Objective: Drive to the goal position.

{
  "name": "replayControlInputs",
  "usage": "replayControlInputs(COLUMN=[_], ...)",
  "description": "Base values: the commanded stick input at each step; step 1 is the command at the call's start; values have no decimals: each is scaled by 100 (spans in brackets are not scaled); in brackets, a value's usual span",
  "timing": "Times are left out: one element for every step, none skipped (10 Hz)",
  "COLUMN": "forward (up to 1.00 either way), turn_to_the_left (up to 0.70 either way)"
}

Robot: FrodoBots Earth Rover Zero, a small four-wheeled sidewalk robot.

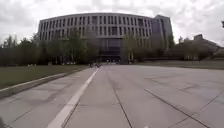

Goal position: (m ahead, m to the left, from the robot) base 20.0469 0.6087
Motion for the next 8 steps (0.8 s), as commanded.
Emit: replayControlInputs(forward=[70, 70, 70, 70, 70, 70, 70, 70], turn_to_the_left=[0, 0, 0, 0, 0, 0, 0, 0])
